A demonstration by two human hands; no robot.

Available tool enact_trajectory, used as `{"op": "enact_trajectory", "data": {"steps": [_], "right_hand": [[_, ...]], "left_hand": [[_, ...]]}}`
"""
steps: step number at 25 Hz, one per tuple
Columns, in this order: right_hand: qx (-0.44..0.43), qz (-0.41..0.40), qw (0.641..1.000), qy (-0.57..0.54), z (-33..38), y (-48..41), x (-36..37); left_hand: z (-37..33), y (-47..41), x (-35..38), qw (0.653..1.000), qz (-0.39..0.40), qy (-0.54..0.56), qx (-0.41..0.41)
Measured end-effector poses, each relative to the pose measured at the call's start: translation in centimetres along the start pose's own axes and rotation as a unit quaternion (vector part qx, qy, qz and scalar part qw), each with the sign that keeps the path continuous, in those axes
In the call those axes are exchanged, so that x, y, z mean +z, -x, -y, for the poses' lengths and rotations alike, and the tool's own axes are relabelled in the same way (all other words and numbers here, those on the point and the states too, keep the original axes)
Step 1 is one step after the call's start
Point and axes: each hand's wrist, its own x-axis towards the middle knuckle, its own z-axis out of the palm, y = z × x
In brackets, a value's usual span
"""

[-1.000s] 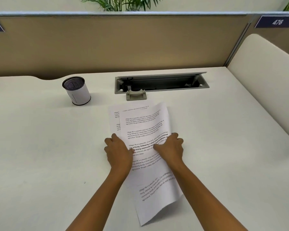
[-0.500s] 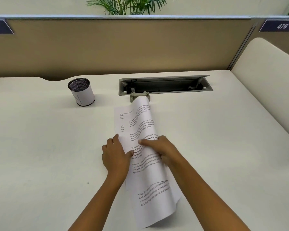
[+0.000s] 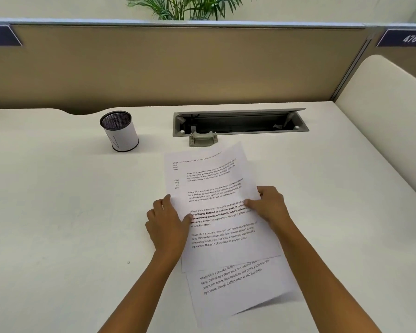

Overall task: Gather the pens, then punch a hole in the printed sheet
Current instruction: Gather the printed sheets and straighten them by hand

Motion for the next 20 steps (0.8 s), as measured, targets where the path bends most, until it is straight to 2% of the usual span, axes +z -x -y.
{"op": "enact_trajectory", "data": {"steps": [4,7,8,10,12,16,18,20], "right_hand": [[-0.116,-0.038,0.992,0.011,1.2,1.2,-0.5],[-0.186,-0.047,0.981,-0.016,2.8,2.2,-1.7],[-0.203,-0.047,0.978,-0.018,3.3,2.5,-2.2],[-0.23,-0.055,0.971,-0.029,4.3,2.9,-2.9],[-0.24,-0.06,0.968,-0.049,4.8,2.9,-3.3],[-0.185,-0.019,0.983,-0.002,4.1,1.5,-2.8],[-0.157,0.019,0.987,0.033,3.1,0.9,-1.6],[-0.147,0.025,0.988,0.037,2.0,0.8,-0.3]], "left_hand": [[-0.2,-0.8,-0.1,0.998,0.005,0.052,-0.032],[-0.1,-2.4,-1.0,0.98,0.018,0.194,-0.049],[-0.1,-2.9,-1.5,0.96,0.038,0.272,-0.052],[-0.1,-3.7,-2.6,0.896,0.089,0.432,-0.049],[-0.1,-4.2,-3.0,0.854,0.12,0.505,-0.041],[0.0,-4.0,-2.1,0.869,0.11,0.48,-0.036],[0.3,-3.6,-1.1,0.865,0.124,0.485,-0.042],[0.4,-3.3,-0.4,0.885,0.104,0.452,-0.028]]}}
